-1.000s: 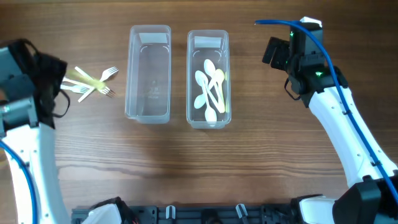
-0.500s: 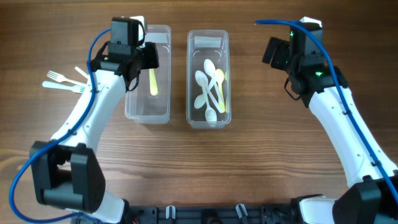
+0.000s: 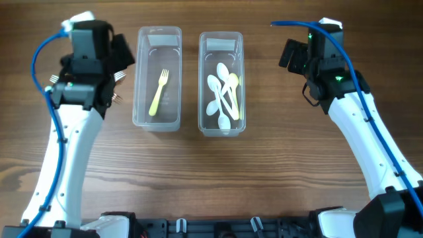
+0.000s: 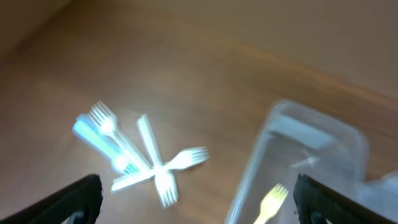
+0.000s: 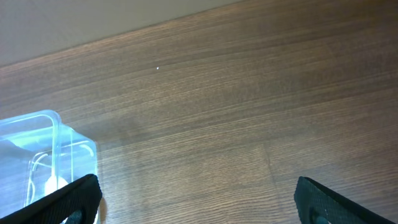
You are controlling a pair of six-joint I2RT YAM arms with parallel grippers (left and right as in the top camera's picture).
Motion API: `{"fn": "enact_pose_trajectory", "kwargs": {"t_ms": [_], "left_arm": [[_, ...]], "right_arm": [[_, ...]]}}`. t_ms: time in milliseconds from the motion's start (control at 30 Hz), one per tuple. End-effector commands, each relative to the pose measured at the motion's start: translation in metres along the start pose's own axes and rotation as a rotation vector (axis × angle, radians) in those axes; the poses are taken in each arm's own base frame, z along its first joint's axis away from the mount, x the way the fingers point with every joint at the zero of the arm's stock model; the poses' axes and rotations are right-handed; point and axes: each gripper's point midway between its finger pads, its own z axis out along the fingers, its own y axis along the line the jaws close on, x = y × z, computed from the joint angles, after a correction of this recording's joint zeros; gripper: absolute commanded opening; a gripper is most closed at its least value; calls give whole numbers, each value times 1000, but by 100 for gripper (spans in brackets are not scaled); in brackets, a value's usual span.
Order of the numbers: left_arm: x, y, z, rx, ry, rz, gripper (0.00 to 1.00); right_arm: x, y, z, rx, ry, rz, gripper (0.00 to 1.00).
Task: Pack container
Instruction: 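Return the left gripper to the forks and grasp a white fork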
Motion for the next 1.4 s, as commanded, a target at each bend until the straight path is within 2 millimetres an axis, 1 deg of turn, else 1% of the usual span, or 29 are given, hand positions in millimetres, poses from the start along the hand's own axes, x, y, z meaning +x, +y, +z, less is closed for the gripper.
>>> {"fn": "enact_pose_trajectory", "kwargs": {"t_ms": [0, 33, 67, 100, 133, 167, 200, 233, 300, 367, 433, 467, 533, 567, 633, 667, 767, 800, 867, 1000, 1067, 1167, 1300, 1367], "left_arm": [[11, 77, 22, -223, 50, -509, 82], [16, 89, 30, -240, 81, -567, 77], [22, 99, 40, -236, 123, -607, 77], [28, 106, 50, -229, 161, -638, 82], [32, 110, 58, -222, 190, -659, 84], [41, 115, 75, -211, 239, -692, 86], [51, 121, 93, -220, 278, -710, 87], [59, 125, 106, -237, 298, -714, 87], [72, 126, 138, -249, 317, -714, 86], [83, 120, 169, -216, 330, -718, 83], [83, 117, 186, -196, 310, -723, 82], [82, 116, 193, -184, 296, -726, 79], [78, 115, 207, -166, 261, -731, 69], [79, 115, 210, -163, 256, -731, 68], [80, 114, 221, -156, 243, -732, 60], [81, 114, 224, -156, 240, -733, 58], [90, 117, 233, -171, 245, -730, 60], [94, 118, 235, -181, 250, -728, 64], [97, 120, 237, -194, 253, -725, 67], [103, 124, 235, -221, 268, -719, 67], [108, 130, 234, -263, 269, -709, 66], [114, 134, 238, -277, 277, -708, 66], [126, 135, 249, -285, 291, -706, 66], [125, 134, 252, -281, 282, -707, 66]], "right_arm": [[-4, -3, 0, 17, -12, 6, 100], [-4, -3, 0, 17, -12, 6, 100], [-4, -3, 0, 17, -12, 5, 100], [-4, -4, 0, 17, -11, 5, 100], [-4, -3, 0, 17, -12, 5, 100], [-4, -3, 0, 17, -12, 6, 100], [-4, -4, 0, 17, -12, 5, 100], [-4, -4, 0, 17, -11, 6, 100], [-4, -4, 0, 17, -11, 6, 100], [-4, -4, 0, 17, -11, 5, 100], [-4, -4, 0, 17, -11, 6, 100], [-4, -4, 0, 17, -11, 5, 100], [-4, -4, 0, 17, -11, 6, 100], [-4, -4, 0, 17, -11, 5, 100], [-4, -4, 0, 17, -11, 5, 100], [-4, -4, 0, 17, -11, 6, 100], [-4, -4, 0, 17, -11, 5, 100], [-4, -4, 0, 17, -11, 5, 100], [-4, -4, 0, 17, -11, 5, 100], [-4, -4, 0, 17, -11, 6, 100], [-4, -4, 0, 17, -11, 6, 100], [-4, -4, 0, 17, -11, 6, 100], [-4, -4, 0, 17, -11, 5, 100], [-4, -4, 0, 17, -11, 6, 100]]}}
